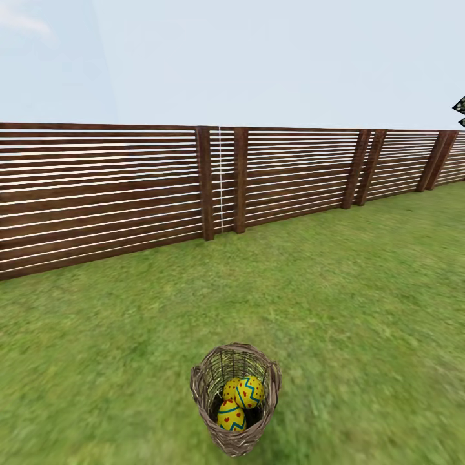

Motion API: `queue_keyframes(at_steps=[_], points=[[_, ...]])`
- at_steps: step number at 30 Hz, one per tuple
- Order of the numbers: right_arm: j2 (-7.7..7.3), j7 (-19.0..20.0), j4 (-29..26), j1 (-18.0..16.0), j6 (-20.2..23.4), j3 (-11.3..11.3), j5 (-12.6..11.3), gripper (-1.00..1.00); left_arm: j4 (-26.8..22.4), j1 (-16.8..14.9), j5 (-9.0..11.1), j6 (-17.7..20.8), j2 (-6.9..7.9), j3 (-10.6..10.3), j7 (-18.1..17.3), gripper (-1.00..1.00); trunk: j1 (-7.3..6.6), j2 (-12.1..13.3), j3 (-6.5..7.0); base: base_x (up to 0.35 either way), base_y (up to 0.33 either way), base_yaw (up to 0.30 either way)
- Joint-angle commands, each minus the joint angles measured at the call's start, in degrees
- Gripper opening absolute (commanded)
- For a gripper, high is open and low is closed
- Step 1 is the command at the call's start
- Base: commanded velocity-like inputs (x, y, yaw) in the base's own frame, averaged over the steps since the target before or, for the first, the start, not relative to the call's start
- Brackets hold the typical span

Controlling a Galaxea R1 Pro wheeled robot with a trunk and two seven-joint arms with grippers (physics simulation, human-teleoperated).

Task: Take the three Easter eggs out of the wicker basket on the lawn in the garden, then place them on the lawn next to a single tree (choose any tree) so that all three eggs are next to the same tree and none are left in the basket.

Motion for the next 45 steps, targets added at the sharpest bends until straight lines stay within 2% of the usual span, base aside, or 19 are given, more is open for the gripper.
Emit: queue_keyframes(at_steps=[1, 10, 14, 15, 17, 18, 20, 21, 24, 25, 26, 28, 31, 33, 34, 37, 38, 42, 45], points=[[-0.11, -0.28, -0.02, 0.03, -0.43, -0.07, -0.44, 1.0, 0.05, -0.03, 0.01, -0.21, 0.25, -0.03, 0.08, 1.0, 0.0, -0.03, -0.05, 0.0, 0.0, 0.0], [-0.5, -0.36, -0.03, 0.06, -2.76, -0.2, -0.36, 1.0, -0.03, -0.03, 0.01, -0.26, 1.14, 0.02, 0.08, 1.0, 0.0, -0.03, -0.05, 0.0, 0.0, 0.0], [-0.62, -0.16, -0.06, 0.07, -3.44, 0.31, -0.04, 1.0, -0.75, -0.06, 0.04, -0.21, 3.46, 0.05, 0.04, 1.0, 0.0, -0.03, -0.05, 0.0, 0.0, 0.0], [-0.63, -0.13, -0.09, 0.07, -3.62, 0.45, 0.06, 1.0, -1.18, -0.08, 0.08, -0.11, 5.06, 0.07, -0.22, 1.0, 0.0, -0.03, -0.05, 0.0, 0.0, 0.0], [-0.68, -0.12, -0.11, 0.07, -3.75, 0.42, -0.03, 1.0, -1.65, -0.1, 0.12, 0.07, 6.97, 0.09, -0.61, 1.0, 0.0, -0.03, -0.05, 0.0, 0.0, 0.0], [-0.77, -0.11, -0.23, 0.05, -3.89, 0.28, -0.16, 1.0, -2.13, -0.25, 0.17, 0.29, 9.04, 0.11, -1.31, 1.0, 0.0, -0.03, -0.05, 0.0, 0.0, 0.0], [-0.9, -0.13, -0.52, 0.04, -3.97, 0.13, -0.25, 1.0, -2.49, -0.79, 0.41, 0.53, 11.16, 0.15, -2.62, 1.0, 0.0, -0.03, -0.05, 0.0, 0.0, 0.0], [-0.98, -0.3, -0.98, -0.03, -4.01, 0.02, -0.26, 1.0, -2.71, -1.67, 1.23, 0.94, 13.42, 0.18, -4.73, 1.0, 0.0, -0.03, -0.05, 0.0, 0.0, 0.0], [-1.2, -0.62, -1.87, -0.45, -3.98, -0.16, -0.26, 1.0, -2.93, -3.5, 3.58, 2.39, 16.73, 0.17, -8.99, 1.0, 0.0, -0.03, -0.05, 0.0, 0.0, 0.0], [-1.54, -0.67, -2.65, -0.86, -4.0, -0.23, -0.3, 1.0, -3.2, -4.53, 5.23, 4.08, 18.69, 0.16, -11.7, 1.0, 0.0, -0.03, -0.05, 0.0, 0.0, 0.0], [-1.71, -0.67, -3.27, -1.03, -4.0, -0.26, -0.32, 1.0, -3.48, -5.05, 5.85, 4.95, 19.62, 0.15, -12.86, 1.0, 0.0, -0.03, -0.05, 0.0, 0.0, 0.0], [-1.88, -0.71, -6.91, -1.31, -3.98, -0.34, -0.41, 1.0, -4.8, -6.7, 7.12, 6.98, 22.0, 0.14, -15.29, 1.0, 0.0, -0.03, -0.05, 0.0, 0.0, 0.0], [-1.75, -0.75, -12.85, -1.34, -3.67, -0.45, -0.47, 1.0, -5.94, -8.12, 7.77, 8.12, 23.39, 0.14, -16.52, 1.0, 0.0, -0.03, -0.05, 0.0, 0.0, 0.0], [-1.26, -0.8, -19.27, -1.2, -2.87, -0.85, -0.5, 1.0, -6.55, -9.41, 8.07, 8.83, 24.24, 0.14, -17.08, 1.0, 0.0, -0.03, -0.05, 0.0, 0.0, 0.0], [-0.75, -0.96, -23.2, -1.09, -1.16, -1.05, -0.48, 1.0, -6.8, -10.41, 8.17, 9.36, 24.79, 0.14, -17.29, 1.0, 0.0, -0.03, -0.05, 0.0, 0.0, 0.0], [-0.25, -1.42, -28.77, -1.0, 4.05, -1.25, -0.48, 1.0, -7.09, -12.34, 8.26, 10.78, 26.07, 0.14, -17.48, 1.0, 0.0, -0.03, -0.05, 0.0, 0.0, 0.0], [-0.08, -1.73, -32.43, -0.96, 8.37, -1.37, -0.48, 1.0, -7.45, -13.92, 8.32, 12.53, 27.63, 0.14, -17.6, 1.0, 0.0, -0.03, -0.05, 0.0, 0.0, 0.0], [0.14, -2.1, -38.93, -0.92, 16.96, -1.25, -0.5, 1.0, -9.49, -17.03, 8.42, 17.19, 31.47, 0.1, -17.82, 1.0, 0.0, -0.03, -0.05, 0.0, 0.0, 0.0], [0.21, -2.17, -40.61, -0.91, 19.25, -1.12, -0.53, 1.0, -10.99, -17.79, 8.43, 18.2, 32.51, 0.04, -17.92, 1.0, 0.0, -0.03, -0.05, 0.0, 0.0, 0.0]])
